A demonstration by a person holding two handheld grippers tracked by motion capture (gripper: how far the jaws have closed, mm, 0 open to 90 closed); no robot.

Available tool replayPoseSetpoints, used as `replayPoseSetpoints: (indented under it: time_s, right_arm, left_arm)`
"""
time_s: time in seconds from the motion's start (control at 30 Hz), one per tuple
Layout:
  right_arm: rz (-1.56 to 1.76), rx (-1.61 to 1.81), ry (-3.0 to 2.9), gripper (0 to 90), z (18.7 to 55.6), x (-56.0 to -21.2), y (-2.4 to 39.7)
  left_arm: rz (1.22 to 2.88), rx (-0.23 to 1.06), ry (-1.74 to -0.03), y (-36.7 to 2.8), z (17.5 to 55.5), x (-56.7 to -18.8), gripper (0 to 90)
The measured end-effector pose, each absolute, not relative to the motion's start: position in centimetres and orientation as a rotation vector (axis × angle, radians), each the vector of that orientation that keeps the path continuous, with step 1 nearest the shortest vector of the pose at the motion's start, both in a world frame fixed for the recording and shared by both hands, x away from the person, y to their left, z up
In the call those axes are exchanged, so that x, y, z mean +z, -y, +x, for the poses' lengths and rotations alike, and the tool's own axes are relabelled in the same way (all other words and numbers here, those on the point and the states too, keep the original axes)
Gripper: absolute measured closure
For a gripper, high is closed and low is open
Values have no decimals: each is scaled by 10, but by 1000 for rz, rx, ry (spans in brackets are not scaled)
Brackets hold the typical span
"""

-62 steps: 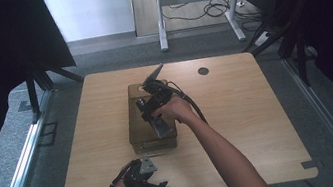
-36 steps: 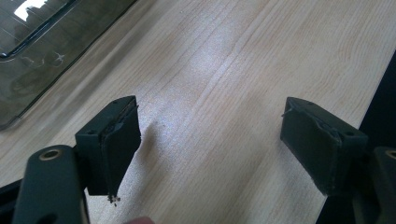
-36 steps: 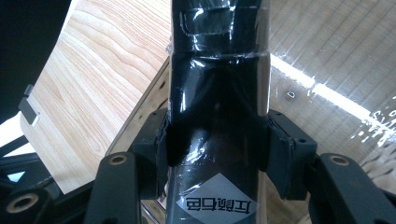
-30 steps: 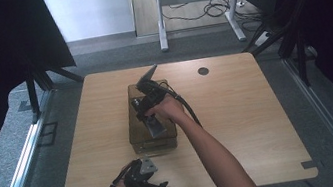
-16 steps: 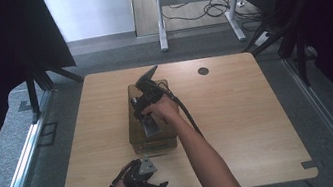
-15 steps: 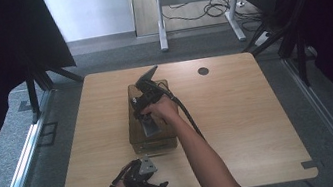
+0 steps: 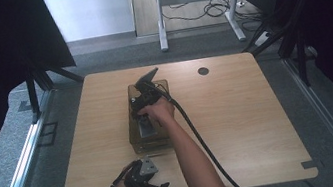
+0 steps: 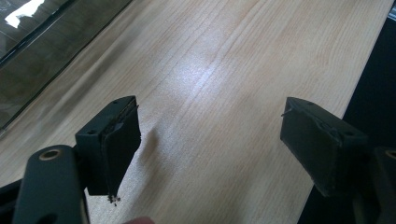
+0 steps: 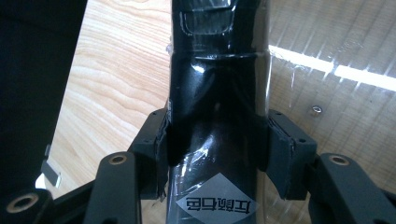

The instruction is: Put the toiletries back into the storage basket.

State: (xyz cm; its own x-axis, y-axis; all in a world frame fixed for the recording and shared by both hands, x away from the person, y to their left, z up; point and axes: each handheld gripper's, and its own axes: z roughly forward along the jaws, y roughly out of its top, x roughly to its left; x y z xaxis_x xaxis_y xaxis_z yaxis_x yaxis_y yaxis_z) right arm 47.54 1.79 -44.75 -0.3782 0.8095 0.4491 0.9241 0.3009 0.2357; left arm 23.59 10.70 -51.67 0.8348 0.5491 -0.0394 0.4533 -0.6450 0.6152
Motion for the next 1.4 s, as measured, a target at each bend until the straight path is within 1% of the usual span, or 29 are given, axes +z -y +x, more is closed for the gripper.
replayPoseSetpoints:
  time_s: [0.53,1.13,1.4]
  right_arm:
    - [-1687,-674,2214,465,473,-464,-21]
    - [-1748,-672,2148,462,479,-493,-20]
    - [-1773,-651,2130,456,480,-501,-21]
  left_arm:
    - [2392,208,-721,-105,235,-518,203]
    - [2405,202,-723,-106,236,-520,203]
    - [2401,204,-727,-106,237,-521,203]
